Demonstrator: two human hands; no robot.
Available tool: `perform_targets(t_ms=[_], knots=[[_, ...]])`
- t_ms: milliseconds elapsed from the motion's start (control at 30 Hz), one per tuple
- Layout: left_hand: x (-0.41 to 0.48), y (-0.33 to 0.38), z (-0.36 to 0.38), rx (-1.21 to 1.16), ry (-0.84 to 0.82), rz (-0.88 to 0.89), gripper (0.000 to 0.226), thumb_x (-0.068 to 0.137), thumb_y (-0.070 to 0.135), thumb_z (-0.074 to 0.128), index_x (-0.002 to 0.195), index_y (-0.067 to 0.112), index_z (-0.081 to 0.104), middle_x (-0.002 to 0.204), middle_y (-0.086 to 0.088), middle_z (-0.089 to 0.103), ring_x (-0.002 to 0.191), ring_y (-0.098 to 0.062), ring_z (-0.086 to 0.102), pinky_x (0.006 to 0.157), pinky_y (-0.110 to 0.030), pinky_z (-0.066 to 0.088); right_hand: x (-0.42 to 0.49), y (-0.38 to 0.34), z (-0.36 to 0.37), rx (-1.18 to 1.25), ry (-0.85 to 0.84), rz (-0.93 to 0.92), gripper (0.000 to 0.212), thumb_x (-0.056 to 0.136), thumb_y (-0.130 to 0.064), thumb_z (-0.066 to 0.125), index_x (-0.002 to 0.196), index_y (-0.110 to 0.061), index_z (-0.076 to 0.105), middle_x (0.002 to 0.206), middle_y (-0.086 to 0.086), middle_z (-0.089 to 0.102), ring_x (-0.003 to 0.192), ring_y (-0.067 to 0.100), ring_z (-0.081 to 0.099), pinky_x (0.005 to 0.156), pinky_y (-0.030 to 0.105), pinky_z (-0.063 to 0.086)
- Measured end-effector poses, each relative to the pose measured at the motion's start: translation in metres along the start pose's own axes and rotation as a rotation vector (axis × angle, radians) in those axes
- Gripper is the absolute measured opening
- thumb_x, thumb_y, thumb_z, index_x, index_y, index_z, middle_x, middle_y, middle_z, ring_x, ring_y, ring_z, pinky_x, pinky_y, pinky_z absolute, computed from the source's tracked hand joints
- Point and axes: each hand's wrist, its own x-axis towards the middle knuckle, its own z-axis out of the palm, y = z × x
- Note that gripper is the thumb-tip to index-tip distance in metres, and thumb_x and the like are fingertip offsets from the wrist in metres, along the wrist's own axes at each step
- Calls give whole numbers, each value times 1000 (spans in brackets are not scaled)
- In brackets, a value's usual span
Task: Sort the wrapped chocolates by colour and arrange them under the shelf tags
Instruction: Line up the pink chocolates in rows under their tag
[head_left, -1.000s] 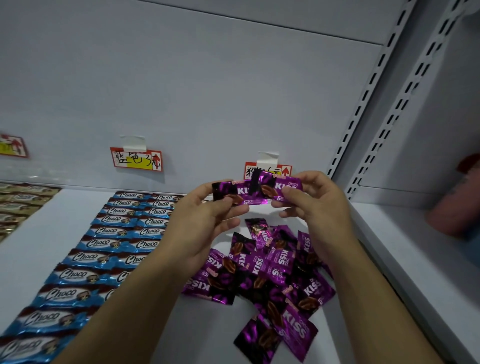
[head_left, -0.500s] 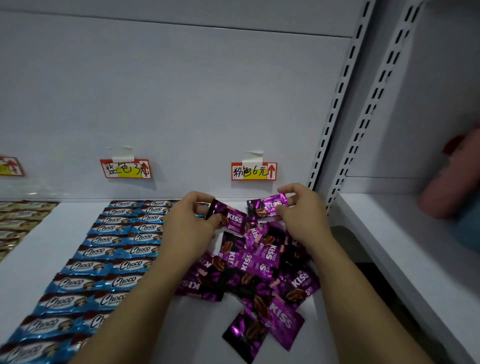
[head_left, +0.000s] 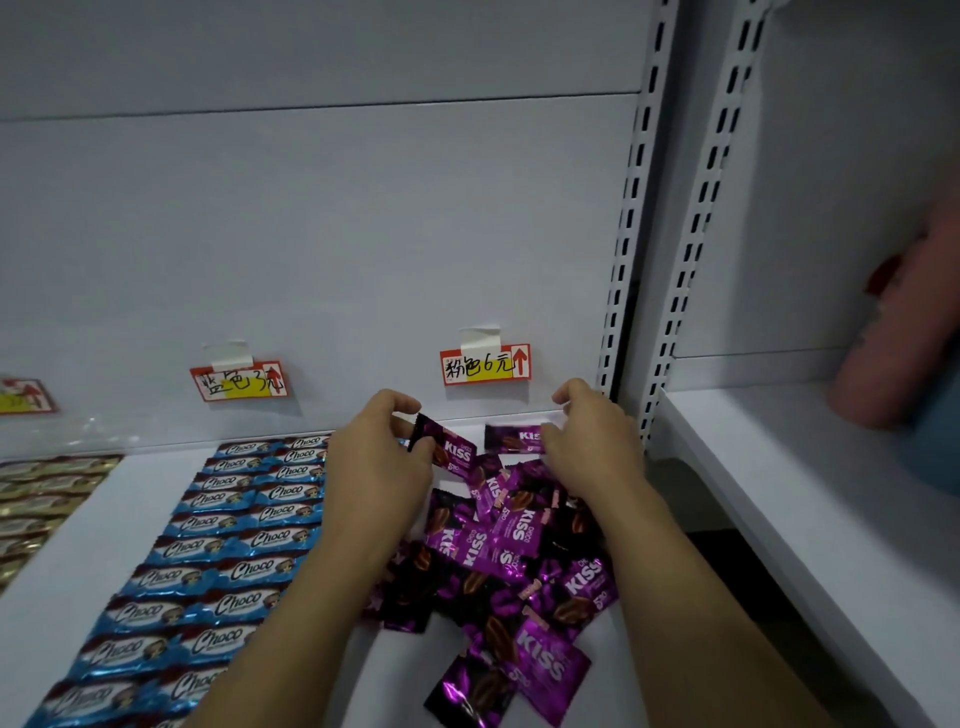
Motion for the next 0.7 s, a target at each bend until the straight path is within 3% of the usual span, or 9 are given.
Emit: perform_targets(t_ms=[100, 200, 267, 333, 400, 467, 600, 700], knots=[[8, 16, 3, 29, -47, 14, 30, 87, 18, 69, 115, 19, 58, 105, -1, 67, 81, -10, 61, 63, -17, 43, -5, -6, -14, -114, 10, -91, 36, 95, -23, 49, 131, -24, 54, 130, 4, 55, 118, 23, 48, 100, 41, 39], [5, 25, 5, 369, -159, 69, 43, 91, 33, 62, 131, 20, 51, 130, -4, 56, 112, -22, 56, 86, -35, 46, -17, -17, -19, -200, -114, -229, 36, 96, -25, 48, 131, -25, 55, 131, 0, 55, 120, 22, 46, 103, 42, 35], [-2, 32, 6, 639, -224, 143, 39, 93, 36, 55, 129, 20, 54, 129, -3, 55, 117, -23, 51, 91, -39, 45, -23, -21, -16, -280, -243, -282, 32, 98, -30, 43, 126, -22, 55, 127, 0, 57, 117, 24, 48, 102, 45, 34], [-8, 38, 11, 749, -288, 181, 31, 94, 32, 49, 120, 20, 60, 118, -4, 61, 109, -24, 55, 89, -38, 44, -23, -22, -12, -324, -351, -280, 24, 98, -32, 40, 115, -19, 53, 121, 0, 57, 114, 26, 51, 100, 45, 33], [-12, 37, 16, 790, -342, 195, 28, 92, 28, 46, 113, 19, 62, 112, -5, 64, 104, -24, 57, 90, -38, 44, -24, -22, -7, -350, -432, -267, 21, 99, -33, 36, 107, -20, 51, 120, 1, 56, 114, 25, 51, 100, 44, 33], [-14, 31, 20, 798, -402, 166, 30, 92, 28, 44, 115, 19, 62, 113, -5, 65, 106, -24, 58, 95, -39, 41, -23, -20, -4, -340, -465, -255, 29, 100, -35, 32, 112, -19, 54, 123, 0, 55, 117, 24, 50, 102, 45, 33], [-16, 28, 28, 768, -440, 145, 35, 94, 34, 39, 119, 19, 59, 122, -4, 61, 113, -23, 53, 106, -42, 32, -16, -10, -8, -289, -404, -170, 30, 100, -42, 33, 101, -21, 55, 116, 1, 61, 106, 22, 55, 97, 40, 36], [-15, 30, 34, 778, -449, 181, 42, 96, 39, 34, 121, 16, 58, 134, -5, 52, 122, -25, 44, 107, -43, 30, -14, -8, -12, -278, -383, -128, 33, 99, -45, 37, 111, -21, 56, 118, 1, 61, 106, 22, 55, 95, 38, 37]])
